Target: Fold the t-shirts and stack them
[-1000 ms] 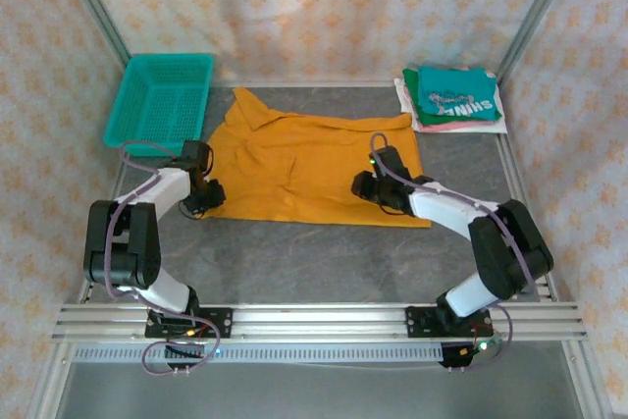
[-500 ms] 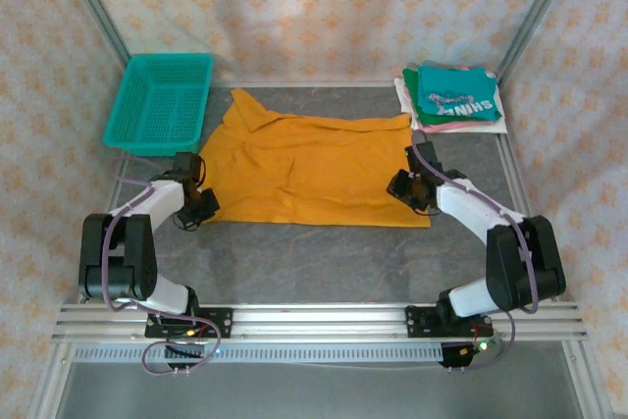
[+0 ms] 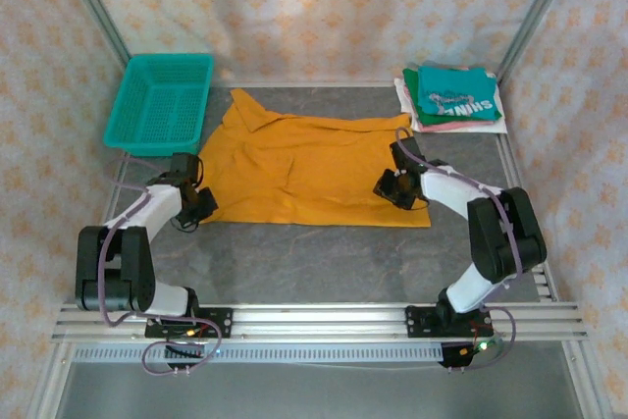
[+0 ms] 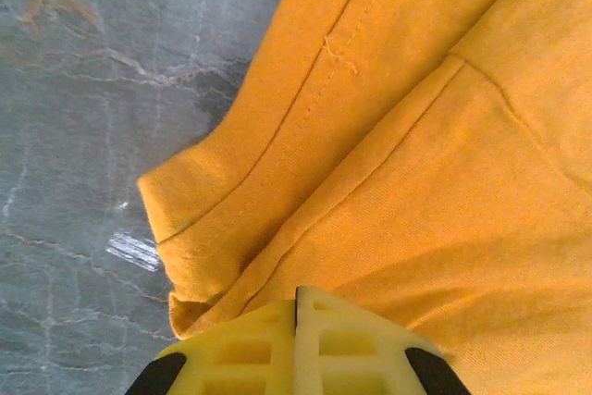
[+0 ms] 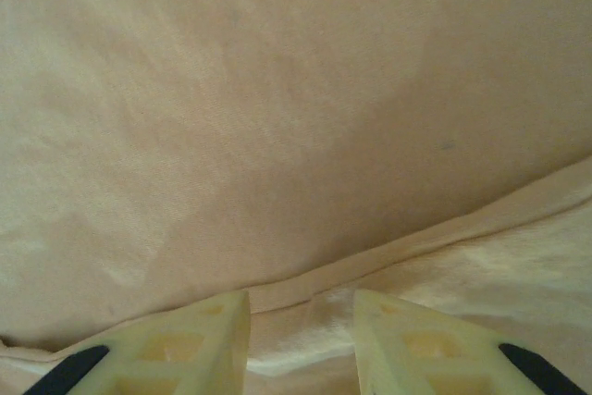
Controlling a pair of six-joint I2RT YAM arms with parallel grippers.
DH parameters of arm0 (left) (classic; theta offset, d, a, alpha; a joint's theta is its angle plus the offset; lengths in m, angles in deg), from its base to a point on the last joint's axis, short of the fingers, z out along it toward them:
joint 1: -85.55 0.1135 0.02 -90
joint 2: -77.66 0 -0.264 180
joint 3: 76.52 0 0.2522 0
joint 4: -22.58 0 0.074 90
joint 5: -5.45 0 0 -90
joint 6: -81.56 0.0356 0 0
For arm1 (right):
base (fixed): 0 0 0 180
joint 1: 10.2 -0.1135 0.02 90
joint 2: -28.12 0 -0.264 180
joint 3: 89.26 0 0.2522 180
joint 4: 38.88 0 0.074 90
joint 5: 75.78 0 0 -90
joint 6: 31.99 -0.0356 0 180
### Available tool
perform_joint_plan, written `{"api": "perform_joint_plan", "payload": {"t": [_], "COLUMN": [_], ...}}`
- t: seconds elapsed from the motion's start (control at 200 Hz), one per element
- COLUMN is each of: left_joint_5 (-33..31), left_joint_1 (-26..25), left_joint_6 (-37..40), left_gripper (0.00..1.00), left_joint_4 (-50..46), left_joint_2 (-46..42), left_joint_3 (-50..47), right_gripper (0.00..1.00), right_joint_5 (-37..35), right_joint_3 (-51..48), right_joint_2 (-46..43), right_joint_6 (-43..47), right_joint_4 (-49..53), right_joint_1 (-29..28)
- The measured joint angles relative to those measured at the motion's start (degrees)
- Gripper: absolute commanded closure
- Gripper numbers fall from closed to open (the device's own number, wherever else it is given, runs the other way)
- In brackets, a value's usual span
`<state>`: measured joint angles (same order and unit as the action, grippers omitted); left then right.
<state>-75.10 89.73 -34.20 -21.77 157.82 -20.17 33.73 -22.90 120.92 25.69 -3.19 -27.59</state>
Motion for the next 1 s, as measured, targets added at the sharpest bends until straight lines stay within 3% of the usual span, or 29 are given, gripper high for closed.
{"api": "perform_joint_plan", "payload": {"t": [0.265, 0.425, 0.525, 1.001], "left_joint_5": [0.0, 0.5, 0.8, 2.1], "left_joint_1": [0.0, 0.0, 0.0, 0.4], "left_joint_6": [-0.4, -1.0, -1.2, -1.4], "left_gripper": [1.0, 1.0, 1.0, 1.0], "left_joint_4": [0.0, 0.1, 0.5, 2.5], "left_joint_2": [-1.2, -0.9, 0.3, 1.2], "left_joint_3": [-2.0, -3.1, -3.1, -3.5], "right_gripper": [0.76, 0.94, 0.98, 1.0], "right_joint_5": [0.0, -0.2, -0.5, -3.7], "right_joint_3": [0.4, 0.5, 0.5, 1.4], "right_joint_2": [2.0, 2.5, 3.1, 1.2], "right_joint_6": [-2.0, -2.5, -2.6, -2.8], "right_joint_4": [0.4, 0.3, 0.2, 0.0], "right_joint_1": [-0.3, -0.3, -0.3, 1.1]}}
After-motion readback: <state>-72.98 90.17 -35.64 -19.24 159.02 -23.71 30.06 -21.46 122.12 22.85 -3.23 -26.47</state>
